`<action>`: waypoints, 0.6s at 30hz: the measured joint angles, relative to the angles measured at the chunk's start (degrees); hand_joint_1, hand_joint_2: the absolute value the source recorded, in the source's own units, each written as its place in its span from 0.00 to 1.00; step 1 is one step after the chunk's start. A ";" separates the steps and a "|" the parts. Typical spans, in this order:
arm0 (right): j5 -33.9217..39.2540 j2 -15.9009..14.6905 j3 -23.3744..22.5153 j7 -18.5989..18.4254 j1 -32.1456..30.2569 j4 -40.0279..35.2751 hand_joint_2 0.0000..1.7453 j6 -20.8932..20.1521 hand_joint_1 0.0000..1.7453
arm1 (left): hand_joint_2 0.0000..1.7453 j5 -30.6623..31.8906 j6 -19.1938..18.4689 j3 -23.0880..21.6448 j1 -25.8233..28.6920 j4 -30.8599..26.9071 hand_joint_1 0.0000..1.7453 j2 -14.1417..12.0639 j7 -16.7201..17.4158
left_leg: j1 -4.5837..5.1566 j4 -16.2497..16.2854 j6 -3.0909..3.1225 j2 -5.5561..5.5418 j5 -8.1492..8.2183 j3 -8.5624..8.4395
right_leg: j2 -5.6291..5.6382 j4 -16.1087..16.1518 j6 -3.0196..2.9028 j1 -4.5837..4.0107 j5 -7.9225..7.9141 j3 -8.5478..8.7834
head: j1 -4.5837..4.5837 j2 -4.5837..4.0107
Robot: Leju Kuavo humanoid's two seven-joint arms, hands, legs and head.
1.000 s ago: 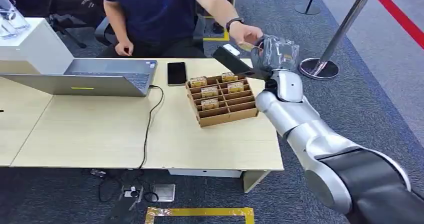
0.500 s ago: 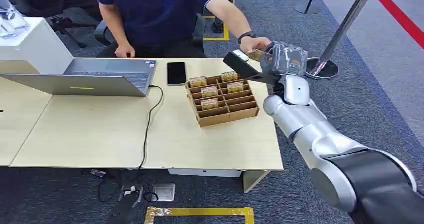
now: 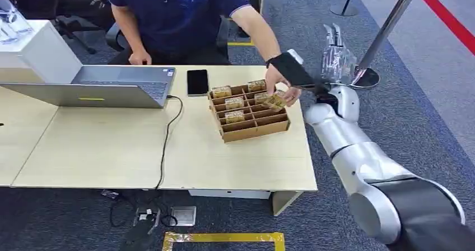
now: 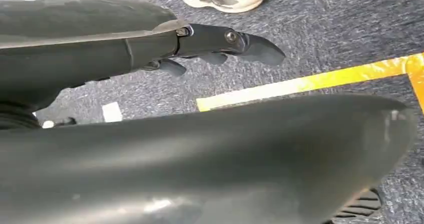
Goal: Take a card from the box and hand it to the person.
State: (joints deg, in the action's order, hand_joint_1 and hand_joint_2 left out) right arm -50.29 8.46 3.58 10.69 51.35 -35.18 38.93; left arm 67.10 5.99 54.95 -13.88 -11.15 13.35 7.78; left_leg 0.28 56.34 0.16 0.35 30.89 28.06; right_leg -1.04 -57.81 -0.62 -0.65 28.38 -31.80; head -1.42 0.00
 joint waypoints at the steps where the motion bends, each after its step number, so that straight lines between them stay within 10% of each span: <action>1: 1.38 -0.29 0.02 0.68 -2.28 -3.59 1.00 -0.42 0.00 | 0.00 -0.20 -0.02 0.02 0.27 0.00 0.00 -0.04 -0.33 | 0.00 0.00 0.00 -0.02 0.00 0.00 | -0.02 0.01 0.00 0.00 0.01 -0.01 | -0.02 0.00; 11: 23.13 -8.51 -1.16 11.28 -31.62 -41.09 1.00 -4.79 0.00 | 0.00 -0.33 -1.11 0.07 3.53 0.00 0.00 -1.16 -3.11 | 0.00 -0.03 0.07 -0.11 0.14 0.11 | -0.09 0.15 0.07 0.00 0.07 -0.04 | -0.17 0.00; 17: 45.34 -12.53 -5.03 18.25 -49.22 -53.56 1.00 -26.68 0.00 | 0.00 -1.03 -0.81 0.09 5.97 0.00 0.00 -2.14 -5.86 | 0.00 -0.05 0.04 -0.10 0.24 0.12 | -0.08 0.17 0.08 0.00 0.17 -0.06 | -0.13 0.00; 18: 48.09 -12.68 -6.12 18.68 -51.49 -54.70 0.00 -30.18 0.00 | 0.00 -1.03 -0.79 0.09 6.35 0.00 0.00 -2.32 -6.04 | 0.00 -0.06 0.04 -0.09 0.24 0.12 | -0.07 0.17 0.08 0.00 0.17 -0.07 | -0.09 0.00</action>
State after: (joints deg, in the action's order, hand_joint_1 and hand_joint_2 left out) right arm -2.20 -4.22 -2.54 29.38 -0.14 -89.88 8.75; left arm 66.07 5.20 55.04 -7.53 -11.15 11.04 1.75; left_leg 0.28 56.28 0.19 0.26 31.14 28.17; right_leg -1.11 -57.65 -0.54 -0.64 28.55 -31.87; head -1.51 0.00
